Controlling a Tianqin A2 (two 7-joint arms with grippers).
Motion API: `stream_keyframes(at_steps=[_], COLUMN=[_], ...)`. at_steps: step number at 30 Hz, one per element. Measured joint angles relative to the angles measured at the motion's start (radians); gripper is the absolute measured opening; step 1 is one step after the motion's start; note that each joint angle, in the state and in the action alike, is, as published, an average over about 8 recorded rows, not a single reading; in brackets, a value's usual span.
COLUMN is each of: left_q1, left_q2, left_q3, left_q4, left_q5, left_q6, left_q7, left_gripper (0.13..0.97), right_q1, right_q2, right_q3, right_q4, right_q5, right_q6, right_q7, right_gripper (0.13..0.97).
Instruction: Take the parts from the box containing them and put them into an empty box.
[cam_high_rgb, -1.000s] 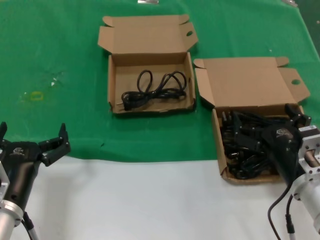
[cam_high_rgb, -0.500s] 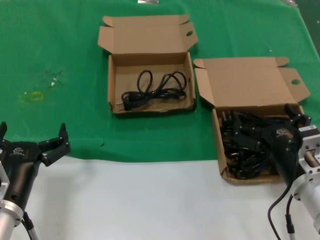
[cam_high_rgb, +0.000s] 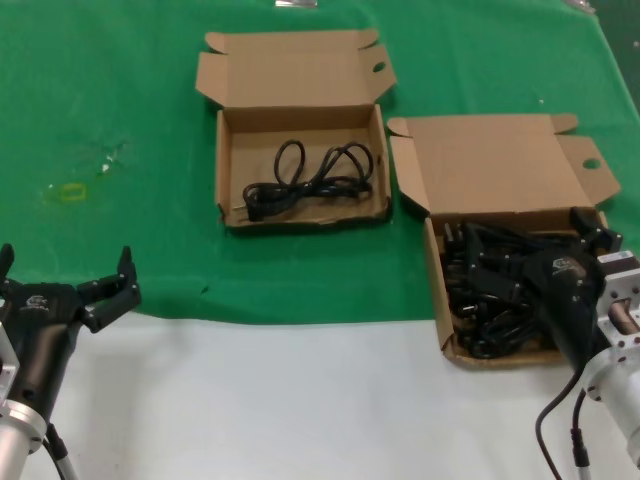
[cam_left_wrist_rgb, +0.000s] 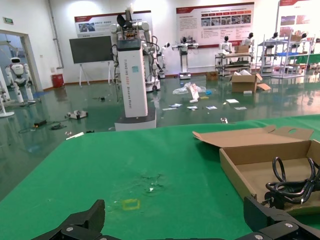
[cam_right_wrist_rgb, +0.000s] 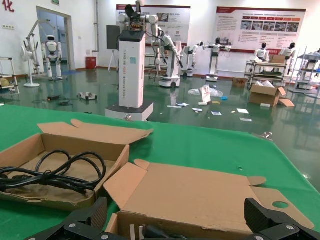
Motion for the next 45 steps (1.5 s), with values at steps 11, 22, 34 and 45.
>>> stream_keyframes(at_steps=[11, 22, 34, 45], left_q1=[0.0, 0.0, 0.0, 0.0], left_q2=[0.0, 0.0, 0.0, 0.0], left_q3=[0.0, 0.0, 0.0, 0.0], left_q4=[0.0, 0.0, 0.0, 0.0], left_q5=[0.0, 0.0, 0.0, 0.0], left_q6=[0.0, 0.0, 0.0, 0.0], left_q7=[0.0, 0.0, 0.0, 0.0], left_gripper=[0.966, 0.966, 0.966, 0.966], right_q1=[0.0, 0.0, 0.0, 0.0], right_q2=[0.0, 0.0, 0.0, 0.0], right_q3=[0.0, 0.0, 0.0, 0.0], right_q4=[0.0, 0.0, 0.0, 0.0], right_q5=[0.0, 0.0, 0.0, 0.0], right_q6=[0.0, 0.0, 0.0, 0.0], right_q7=[0.0, 0.0, 0.0, 0.0], right_gripper=[0.966, 0.966, 0.966, 0.966])
